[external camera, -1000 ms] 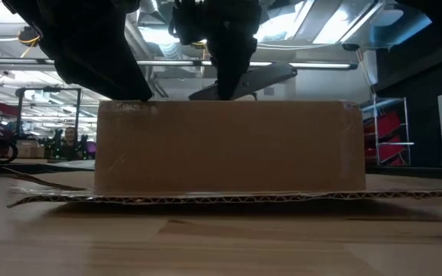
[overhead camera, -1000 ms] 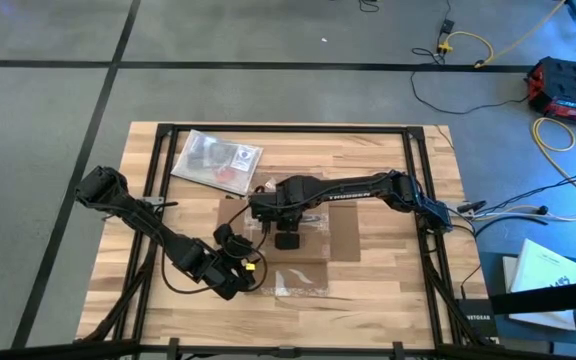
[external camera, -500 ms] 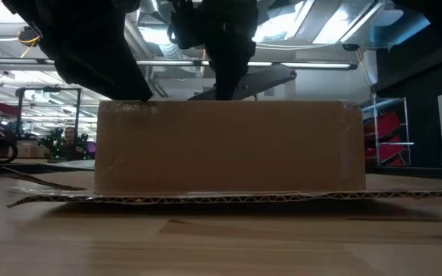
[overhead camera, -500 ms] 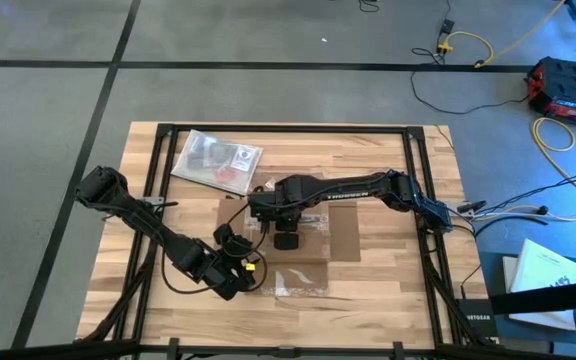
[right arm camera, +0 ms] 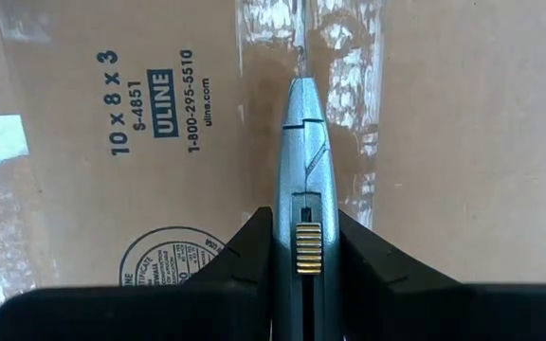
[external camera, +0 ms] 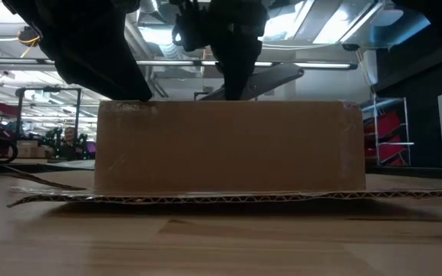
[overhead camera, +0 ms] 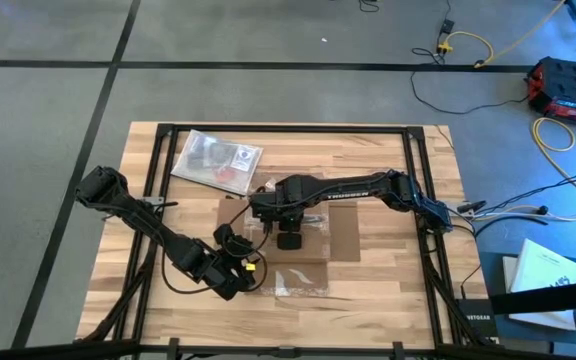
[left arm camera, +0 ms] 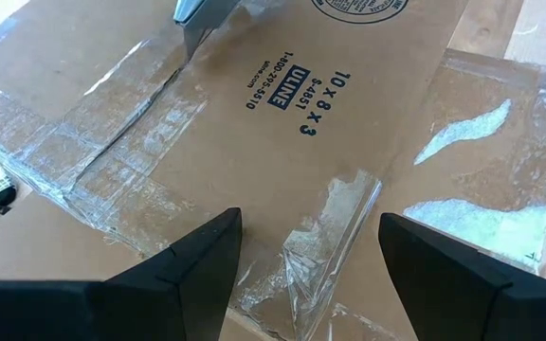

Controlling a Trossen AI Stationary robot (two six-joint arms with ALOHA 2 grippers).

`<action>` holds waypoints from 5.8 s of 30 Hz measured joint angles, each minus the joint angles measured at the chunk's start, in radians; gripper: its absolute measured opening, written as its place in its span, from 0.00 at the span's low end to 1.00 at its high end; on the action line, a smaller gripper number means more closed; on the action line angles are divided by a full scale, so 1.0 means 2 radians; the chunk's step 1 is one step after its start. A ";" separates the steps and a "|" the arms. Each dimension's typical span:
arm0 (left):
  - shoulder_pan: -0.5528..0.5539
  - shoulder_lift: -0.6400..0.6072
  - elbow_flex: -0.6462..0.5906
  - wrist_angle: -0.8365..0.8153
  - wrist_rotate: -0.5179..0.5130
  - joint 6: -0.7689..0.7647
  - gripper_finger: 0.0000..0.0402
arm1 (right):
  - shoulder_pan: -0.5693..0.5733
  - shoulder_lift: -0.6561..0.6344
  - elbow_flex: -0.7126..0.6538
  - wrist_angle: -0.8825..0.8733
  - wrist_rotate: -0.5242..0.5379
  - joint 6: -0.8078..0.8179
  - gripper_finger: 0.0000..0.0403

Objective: Unpack boxes
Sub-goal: Break down the box until it is fully flat

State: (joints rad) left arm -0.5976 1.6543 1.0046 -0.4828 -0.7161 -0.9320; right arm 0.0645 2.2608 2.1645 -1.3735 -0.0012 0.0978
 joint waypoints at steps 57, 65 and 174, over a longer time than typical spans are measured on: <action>-0.001 0.000 0.000 0.000 0.002 0.006 0.59 | 0.000 0.000 0.000 0.003 0.013 -0.051 0.14; 0.000 0.000 0.000 -0.001 0.002 0.008 0.59 | 0.000 -0.001 0.000 -0.021 0.014 -0.070 0.14; 0.000 0.000 0.000 -0.003 0.000 0.006 0.59 | -0.010 -0.265 -0.319 0.084 -0.037 0.030 0.14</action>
State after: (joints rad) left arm -0.5978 1.6541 1.0046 -0.4896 -0.7153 -0.9197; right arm 0.0449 1.7311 1.5261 -1.2051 -0.0753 0.1587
